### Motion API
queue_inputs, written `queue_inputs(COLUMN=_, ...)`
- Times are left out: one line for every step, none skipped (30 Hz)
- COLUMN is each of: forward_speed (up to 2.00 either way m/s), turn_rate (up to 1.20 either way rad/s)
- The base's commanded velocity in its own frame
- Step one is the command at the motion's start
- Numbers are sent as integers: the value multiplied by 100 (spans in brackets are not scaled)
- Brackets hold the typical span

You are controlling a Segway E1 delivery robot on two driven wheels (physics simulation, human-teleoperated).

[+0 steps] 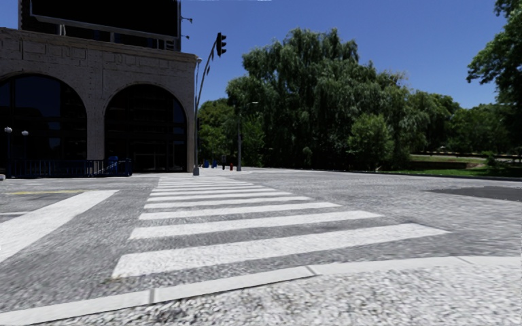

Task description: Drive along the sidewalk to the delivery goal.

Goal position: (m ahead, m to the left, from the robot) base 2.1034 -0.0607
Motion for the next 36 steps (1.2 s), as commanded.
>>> queue_inputs(forward_speed=200, turn_rate=54)
queue_inputs(forward_speed=200, turn_rate=54)
queue_inputs(forward_speed=200, turn_rate=54)
queue_inputs(forward_speed=200, turn_rate=54)
queue_inputs(forward_speed=200, turn_rate=54)
queue_inputs(forward_speed=200, turn_rate=54)
queue_inputs(forward_speed=200, turn_rate=54)
queue_inputs(forward_speed=200, turn_rate=53)
queue_inputs(forward_speed=200, turn_rate=53)
queue_inputs(forward_speed=200, turn_rate=53)
queue_inputs(forward_speed=200, turn_rate=53)
queue_inputs(forward_speed=200, turn_rate=52)
queue_inputs(forward_speed=200, turn_rate=52)
queue_inputs(forward_speed=200, turn_rate=52)
queue_inputs(forward_speed=200, turn_rate=0)
queue_inputs(forward_speed=200, turn_rate=0)
queue_inputs(forward_speed=200, turn_rate=0)
queue_inputs(forward_speed=200, turn_rate=0)
queue_inputs(forward_speed=200, turn_rate=0)
queue_inputs(forward_speed=200, turn_rate=0)
queue_inputs(forward_speed=200, turn_rate=0)
queue_inputs(forward_speed=200, turn_rate=0)
queue_inputs(forward_speed=200, turn_rate=0)
queue_inputs(forward_speed=200, turn_rate=0)
queue_inputs(forward_speed=200, turn_rate=0)
queue_inputs(forward_speed=200, turn_rate=0)
queue_inputs(forward_speed=200, turn_rate=0)
queue_inputs(forward_speed=193, turn_rate=0)
queue_inputs(forward_speed=181, turn_rate=0)
queue_inputs(forward_speed=181, turn_rate=0)
queue_inputs(forward_speed=176, turn_rate=0)
queue_inputs(forward_speed=172, turn_rate=0)
queue_inputs(forward_speed=169, turn_rate=0)
queue_inputs(forward_speed=169, turn_rate=0)
queue_inputs(forward_speed=166, turn_rate=0)
queue_inputs(forward_speed=166, turn_rate=0)
